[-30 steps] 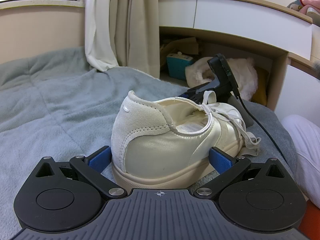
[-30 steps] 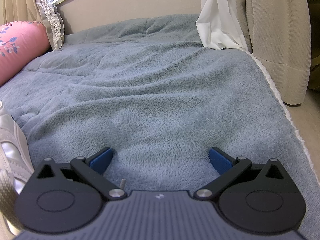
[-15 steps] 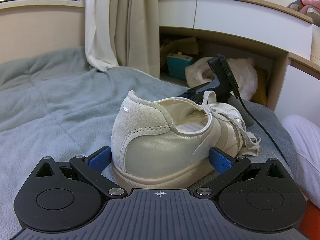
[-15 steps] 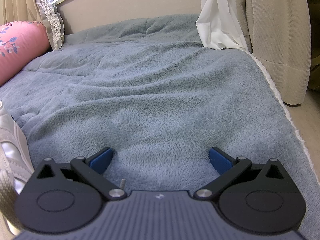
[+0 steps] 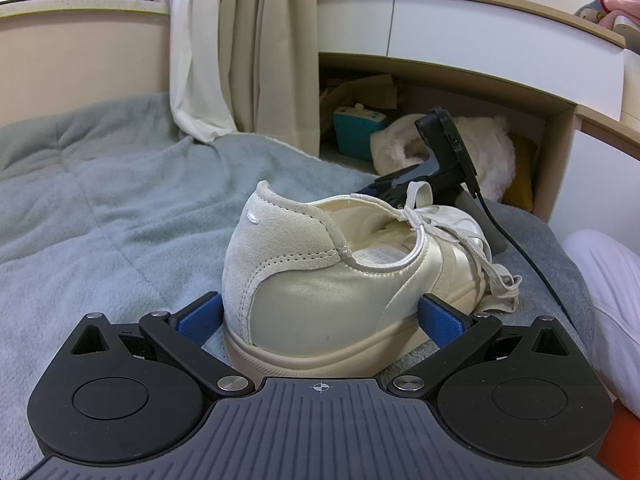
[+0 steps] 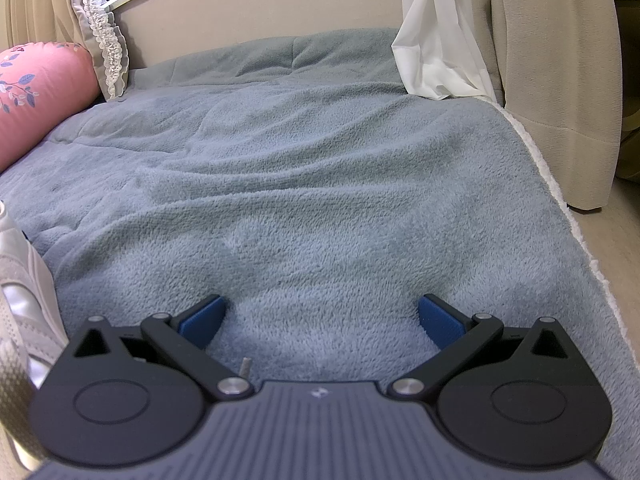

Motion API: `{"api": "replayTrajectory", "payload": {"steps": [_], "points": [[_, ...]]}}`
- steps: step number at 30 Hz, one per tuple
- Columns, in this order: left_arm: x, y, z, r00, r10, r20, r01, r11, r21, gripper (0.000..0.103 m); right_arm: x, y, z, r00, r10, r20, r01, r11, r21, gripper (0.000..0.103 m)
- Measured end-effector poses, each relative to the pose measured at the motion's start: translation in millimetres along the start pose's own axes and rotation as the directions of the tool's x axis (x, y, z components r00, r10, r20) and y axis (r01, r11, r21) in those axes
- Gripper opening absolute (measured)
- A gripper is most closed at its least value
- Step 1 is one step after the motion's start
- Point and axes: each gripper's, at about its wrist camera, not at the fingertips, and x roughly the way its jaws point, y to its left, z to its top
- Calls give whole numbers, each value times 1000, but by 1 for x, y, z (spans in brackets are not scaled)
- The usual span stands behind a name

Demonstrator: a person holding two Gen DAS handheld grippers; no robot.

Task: Lace up shoes with both hands

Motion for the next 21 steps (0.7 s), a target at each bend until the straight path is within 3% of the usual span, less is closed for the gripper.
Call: {"api": "replayTrajectory", "payload": {"steps": [21], "points": [[0, 1, 0, 1000, -1, -1, 1, 1000, -1, 103, 0, 0, 0, 1000, 0, 0, 0, 1000, 0, 103]]}}
